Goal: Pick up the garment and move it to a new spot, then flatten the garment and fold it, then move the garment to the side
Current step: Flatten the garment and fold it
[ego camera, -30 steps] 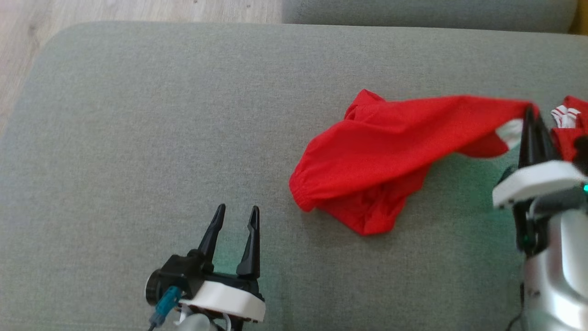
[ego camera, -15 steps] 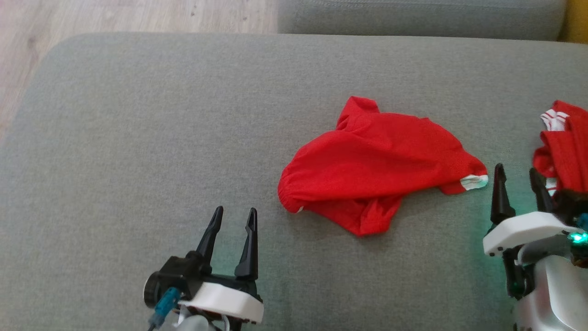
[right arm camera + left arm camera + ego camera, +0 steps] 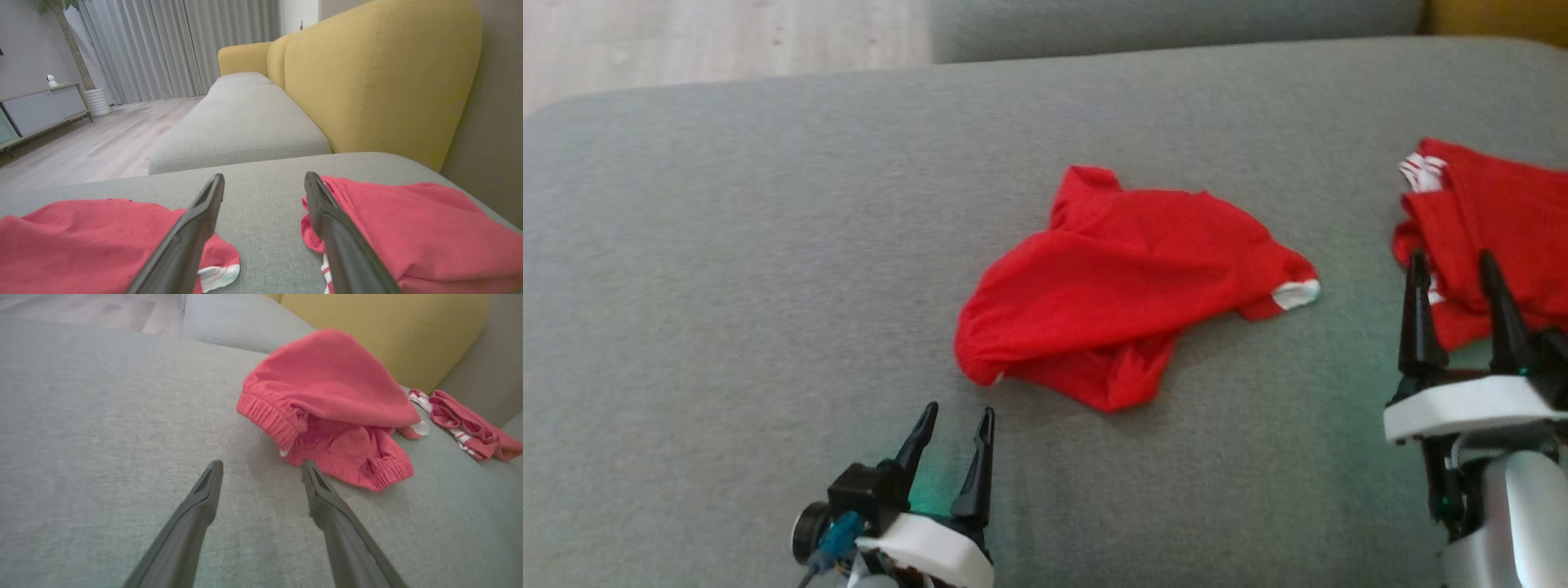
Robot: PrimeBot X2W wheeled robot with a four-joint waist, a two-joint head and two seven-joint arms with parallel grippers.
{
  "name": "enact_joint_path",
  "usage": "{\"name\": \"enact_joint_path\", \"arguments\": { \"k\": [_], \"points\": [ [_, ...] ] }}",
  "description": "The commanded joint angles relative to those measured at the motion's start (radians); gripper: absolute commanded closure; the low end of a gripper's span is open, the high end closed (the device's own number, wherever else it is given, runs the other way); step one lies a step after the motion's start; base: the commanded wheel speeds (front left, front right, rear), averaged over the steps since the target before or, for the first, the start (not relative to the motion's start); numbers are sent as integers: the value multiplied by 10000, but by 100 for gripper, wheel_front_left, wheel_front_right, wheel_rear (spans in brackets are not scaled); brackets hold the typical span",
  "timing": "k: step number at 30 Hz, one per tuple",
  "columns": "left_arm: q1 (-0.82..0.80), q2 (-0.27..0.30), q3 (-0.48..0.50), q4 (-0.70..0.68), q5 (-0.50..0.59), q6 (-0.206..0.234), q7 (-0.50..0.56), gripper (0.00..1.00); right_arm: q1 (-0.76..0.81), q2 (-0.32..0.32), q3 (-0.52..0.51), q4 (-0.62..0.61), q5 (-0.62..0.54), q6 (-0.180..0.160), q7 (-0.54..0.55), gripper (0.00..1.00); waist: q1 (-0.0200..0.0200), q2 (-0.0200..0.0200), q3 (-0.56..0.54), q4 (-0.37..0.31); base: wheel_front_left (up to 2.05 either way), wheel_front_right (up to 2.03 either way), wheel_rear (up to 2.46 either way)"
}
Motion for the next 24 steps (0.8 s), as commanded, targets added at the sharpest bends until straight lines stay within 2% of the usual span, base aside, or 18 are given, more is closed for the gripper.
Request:
{"name": "enact_joint_path", "arguments": {
  "k": [1,4,10,11,12,13,14,24],
  "points": [
    [-541,15,206,-142,-36,-91,-17,0,-70,-48,315,-492,89,-7,63,0,0,0,250,-319,0,0,0],
    [-855,-41,98,292,-63,-240,-25,0,-77,-47,427,-989,155,-7,201,0,0,0,479,-629,0,0,0],
    [-1420,-146,241,833,-158,-227,-275,0,-78,-47,410,-1490,218,-7,320,0,0,0,736,-990,0,0,0],
    [-1502,-150,249,869,-107,-219,-316,13,-60,-47,402,-1529,230,-7,320,0,0,0,748,-1008,0,0,0],
    [-1570,-153,276,845,-63,-219,-360,50,-40,-47,396,-1556,242,-7,321,0,0,0,755,-1020,0,0,0],
    [-1618,-156,321,766,-43,-245,-399,62,-24,-47,379,-1576,254,-7,317,0,0,0,756,-1024,0,0,0],
    [-1650,-159,403,619,-25,-258,-435,100,-8,-47,350,-1592,268,-7,304,0,0,0,753,-1013,0,0,0],
    [-1050,311,1161,-2105,682,-415,-495,100,181,-47,330,-1259,531,-7,135,0,0,0,178,-532,0,0,0]
  ]
}}
